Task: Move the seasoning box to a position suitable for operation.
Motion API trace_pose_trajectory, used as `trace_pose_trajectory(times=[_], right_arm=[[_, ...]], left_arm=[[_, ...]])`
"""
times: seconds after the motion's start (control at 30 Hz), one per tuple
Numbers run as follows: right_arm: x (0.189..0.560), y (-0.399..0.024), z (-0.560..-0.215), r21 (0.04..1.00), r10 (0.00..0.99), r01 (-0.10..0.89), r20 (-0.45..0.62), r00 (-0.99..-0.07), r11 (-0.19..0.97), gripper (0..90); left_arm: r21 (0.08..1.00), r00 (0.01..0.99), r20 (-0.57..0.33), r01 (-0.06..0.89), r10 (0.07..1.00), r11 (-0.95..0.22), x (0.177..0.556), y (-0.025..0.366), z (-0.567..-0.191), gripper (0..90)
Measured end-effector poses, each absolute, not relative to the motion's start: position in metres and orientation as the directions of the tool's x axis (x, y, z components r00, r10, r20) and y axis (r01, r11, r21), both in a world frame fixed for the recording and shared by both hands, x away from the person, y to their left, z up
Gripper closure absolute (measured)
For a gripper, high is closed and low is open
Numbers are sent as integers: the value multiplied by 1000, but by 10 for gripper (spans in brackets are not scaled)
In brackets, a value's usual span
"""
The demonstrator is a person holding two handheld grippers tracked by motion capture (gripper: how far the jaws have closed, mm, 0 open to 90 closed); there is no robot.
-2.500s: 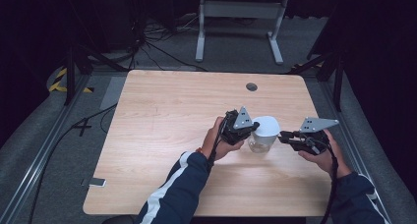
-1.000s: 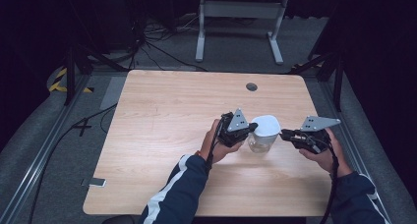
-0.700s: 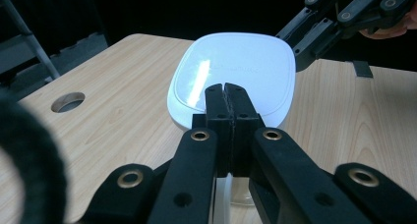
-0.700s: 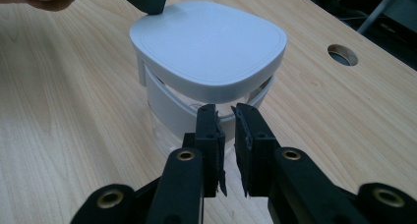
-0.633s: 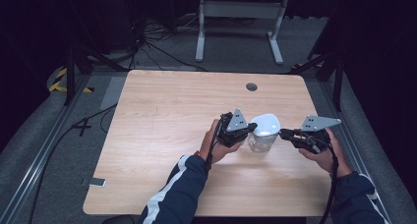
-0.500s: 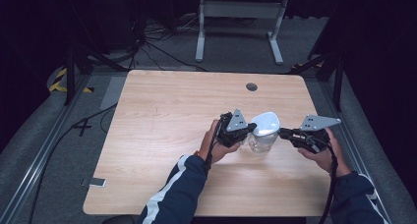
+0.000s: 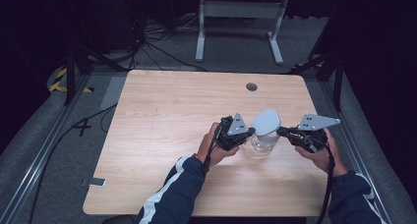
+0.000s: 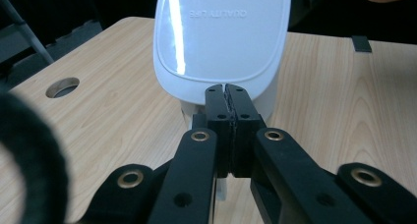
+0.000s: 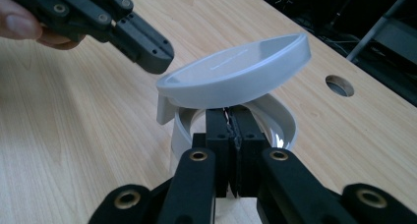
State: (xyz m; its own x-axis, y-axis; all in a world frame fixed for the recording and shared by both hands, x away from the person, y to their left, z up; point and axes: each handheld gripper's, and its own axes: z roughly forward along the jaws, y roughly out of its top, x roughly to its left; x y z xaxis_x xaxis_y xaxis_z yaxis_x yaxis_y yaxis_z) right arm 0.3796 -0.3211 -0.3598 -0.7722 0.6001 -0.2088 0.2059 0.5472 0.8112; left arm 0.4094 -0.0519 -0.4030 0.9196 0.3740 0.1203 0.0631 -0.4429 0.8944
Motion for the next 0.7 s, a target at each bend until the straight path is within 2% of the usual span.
trace_pose_trajectory(times=[0.3,0.63,0.7], right_arm=[[380,-313,-358,819,601,189,-220,-768,542,889],[380,-309,-357,823,602,179,-228,-765,539,888],[381,-309,-357,825,602,182,-221,-767,535,889]], left_arm=[[834,916,193,36,352,-550,394,-12,-396,871],[799,887,176,125,427,-588,379,57,-409,825],[791,878,167,153,449,-592,376,70,-413,792]])
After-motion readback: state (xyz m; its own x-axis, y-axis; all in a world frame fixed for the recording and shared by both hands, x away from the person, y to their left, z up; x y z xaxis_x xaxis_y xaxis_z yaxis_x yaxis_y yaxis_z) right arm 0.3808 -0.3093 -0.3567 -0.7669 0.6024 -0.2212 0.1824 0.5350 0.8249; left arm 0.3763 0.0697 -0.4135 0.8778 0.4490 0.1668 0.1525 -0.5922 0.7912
